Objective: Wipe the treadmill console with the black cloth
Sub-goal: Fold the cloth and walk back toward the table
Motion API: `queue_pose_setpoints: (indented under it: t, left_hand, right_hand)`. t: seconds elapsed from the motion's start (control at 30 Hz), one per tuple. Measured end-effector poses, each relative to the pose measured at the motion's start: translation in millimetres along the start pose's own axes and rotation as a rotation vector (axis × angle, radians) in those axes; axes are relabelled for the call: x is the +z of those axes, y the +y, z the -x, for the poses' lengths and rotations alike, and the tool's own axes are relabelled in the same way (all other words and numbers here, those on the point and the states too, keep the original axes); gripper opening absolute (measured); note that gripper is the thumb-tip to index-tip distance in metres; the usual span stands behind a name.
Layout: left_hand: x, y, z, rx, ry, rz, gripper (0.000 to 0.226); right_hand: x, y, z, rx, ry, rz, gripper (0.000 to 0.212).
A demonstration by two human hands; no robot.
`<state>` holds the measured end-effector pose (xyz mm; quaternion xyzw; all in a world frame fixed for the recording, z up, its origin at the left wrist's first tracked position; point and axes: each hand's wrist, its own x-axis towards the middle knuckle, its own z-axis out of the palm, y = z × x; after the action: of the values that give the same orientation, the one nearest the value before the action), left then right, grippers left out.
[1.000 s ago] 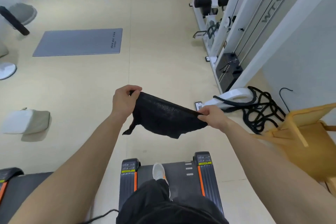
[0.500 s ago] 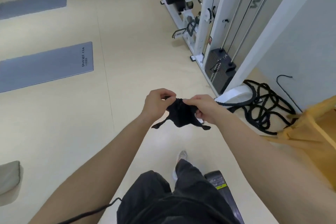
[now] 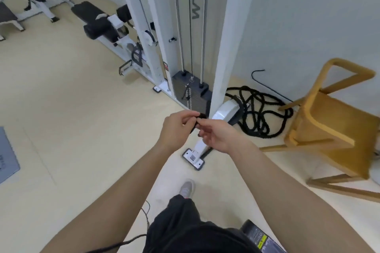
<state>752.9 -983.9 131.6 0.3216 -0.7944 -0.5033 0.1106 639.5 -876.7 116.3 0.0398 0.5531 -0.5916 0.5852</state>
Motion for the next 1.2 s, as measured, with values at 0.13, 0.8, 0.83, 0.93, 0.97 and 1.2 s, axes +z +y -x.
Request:
queue_pose_setpoints:
  t: [0.13,0.8,0.83,0.93,0.97,1.2]
  left_hand:
    - [29.2,21.9,-70.9,0.116,-0.184,-0.054,0.025]
    - [356.0,208.1,-116.4,0.585,-1.279,-0.245,0.029]
    - [375.0,219.1,-108.3,0.595,-1.326,-0.256,0.028]
    - [430.0,256.1,-79.6,0.615,-1.474,-0.299,0.025]
    - [447.1,268.1,-70.3,0.623,-1.511,-0.309,0.024]
    - [562.1,340.0,-18.3,0.703,-1.608,-0.338,0.021]
  right_hand:
    - [-34.6,-37.3,-17.9,-0.058,0.167,-0.159,0.012]
    - [-318.5,2.0,138.0,-0.219,0.958,-0.777,0.027]
    - [-334.0,11.5,151.2,-0.234,0.962,-0.792,0.029]
    - [-380.5,33.7,191.5,-0.262,0.967,-0.834,0.027]
    - [-394.2,39.4,204.8,-0.268,0.954,-0.83,0.02]
    - [-480.5,64.5,300.1,-0.323,1.139,-0.656,0.015]
